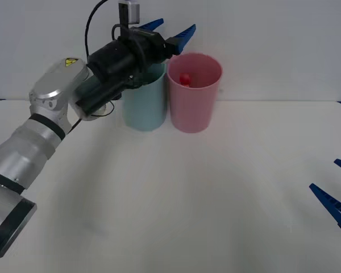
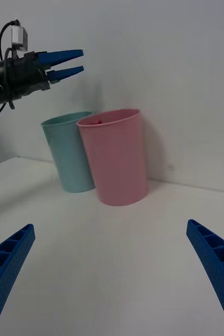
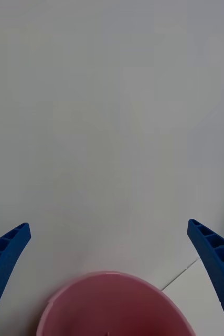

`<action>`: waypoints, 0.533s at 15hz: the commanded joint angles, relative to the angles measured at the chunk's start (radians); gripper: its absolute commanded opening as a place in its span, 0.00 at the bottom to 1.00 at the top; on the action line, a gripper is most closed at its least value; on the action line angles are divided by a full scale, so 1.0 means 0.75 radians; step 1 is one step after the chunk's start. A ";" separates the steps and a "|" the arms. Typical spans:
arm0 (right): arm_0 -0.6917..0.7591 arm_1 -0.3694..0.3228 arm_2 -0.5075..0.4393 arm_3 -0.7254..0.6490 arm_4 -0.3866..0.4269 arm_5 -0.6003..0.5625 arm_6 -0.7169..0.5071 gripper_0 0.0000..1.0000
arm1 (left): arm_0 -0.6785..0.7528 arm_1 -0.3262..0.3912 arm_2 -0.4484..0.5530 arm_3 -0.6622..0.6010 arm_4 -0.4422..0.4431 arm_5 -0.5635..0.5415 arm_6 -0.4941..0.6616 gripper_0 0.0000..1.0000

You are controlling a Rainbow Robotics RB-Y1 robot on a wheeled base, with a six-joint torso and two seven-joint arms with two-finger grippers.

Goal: Grasp the object on the table and drop it into the matching bin: aluminum can to the light blue bin, PET bottle to the pink bin.

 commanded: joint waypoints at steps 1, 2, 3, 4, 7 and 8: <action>0.000 0.000 0.000 0.000 0.000 0.000 0.000 1.00 | 0.110 0.106 0.051 -0.122 0.044 -0.096 0.033 1.00; 0.000 0.000 0.000 0.000 0.000 0.000 0.000 1.00 | 0.161 0.129 0.098 -0.167 0.042 -0.135 0.045 1.00; 0.000 0.000 0.000 0.000 0.000 0.000 0.000 1.00 | 0.231 0.151 0.161 -0.214 0.026 -0.186 0.059 1.00; 0.000 0.000 0.000 0.000 0.000 0.000 0.000 1.00 | 0.286 0.163 0.220 -0.244 -0.007 -0.223 0.064 1.00; 0.000 0.000 0.000 0.000 0.000 0.000 0.000 1.00 | 0.494 0.163 0.509 -0.342 -0.158 -0.364 0.072 1.00; 0.000 0.000 0.000 0.000 0.000 0.000 0.000 1.00 | 0.587 0.163 0.611 -0.402 -0.187 -0.432 0.074 1.00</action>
